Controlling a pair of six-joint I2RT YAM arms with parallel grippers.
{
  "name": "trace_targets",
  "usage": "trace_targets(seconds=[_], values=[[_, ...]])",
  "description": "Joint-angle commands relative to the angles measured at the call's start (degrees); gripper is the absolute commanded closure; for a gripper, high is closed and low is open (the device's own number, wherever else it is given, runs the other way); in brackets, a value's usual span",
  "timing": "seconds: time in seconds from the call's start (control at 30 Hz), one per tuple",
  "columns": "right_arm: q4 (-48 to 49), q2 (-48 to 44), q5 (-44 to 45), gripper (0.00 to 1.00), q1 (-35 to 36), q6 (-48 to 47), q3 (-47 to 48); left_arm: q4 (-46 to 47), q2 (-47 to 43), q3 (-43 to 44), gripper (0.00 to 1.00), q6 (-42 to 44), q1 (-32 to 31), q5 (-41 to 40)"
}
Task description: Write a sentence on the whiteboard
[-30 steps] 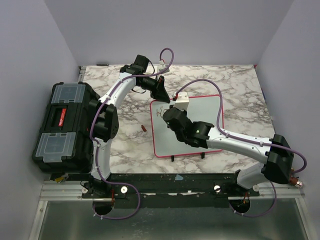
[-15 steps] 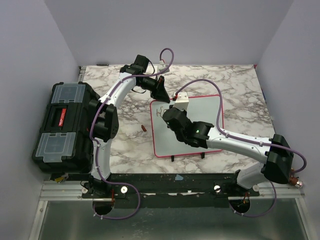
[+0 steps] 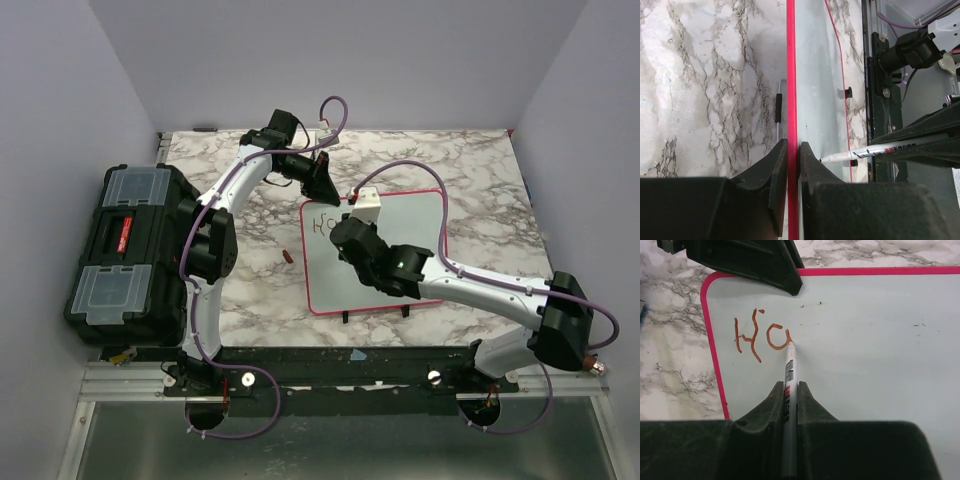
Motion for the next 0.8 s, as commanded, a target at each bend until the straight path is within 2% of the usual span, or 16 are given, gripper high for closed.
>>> trace_targets(seconds=[0.0,0.3,0.5,0.77], values=[[-3.71,-1.60,-1.67,0.99,-0.35,1.16,-1.40,0.50,-2.92,0.18,1.00,1.55,-0.05,2.73],[-4.71,-3.15,-1.34,0.99,-0.37,1.50,-0.27,0.52,-3.01,0.09,1.00,1.63,-0.05,2.73],[-0.79,-5.68,0.13,0.99,-0.31,-0.27,-0.36,0.49,-3.23,-0.18,1.00,1.68,-0.01,2.72],[-0.75,-2.52,3.67,0.99,-0.85,-1.06,2.31,0.49,-3.36,-0.35,1.00,1.81,0.08,2.79]])
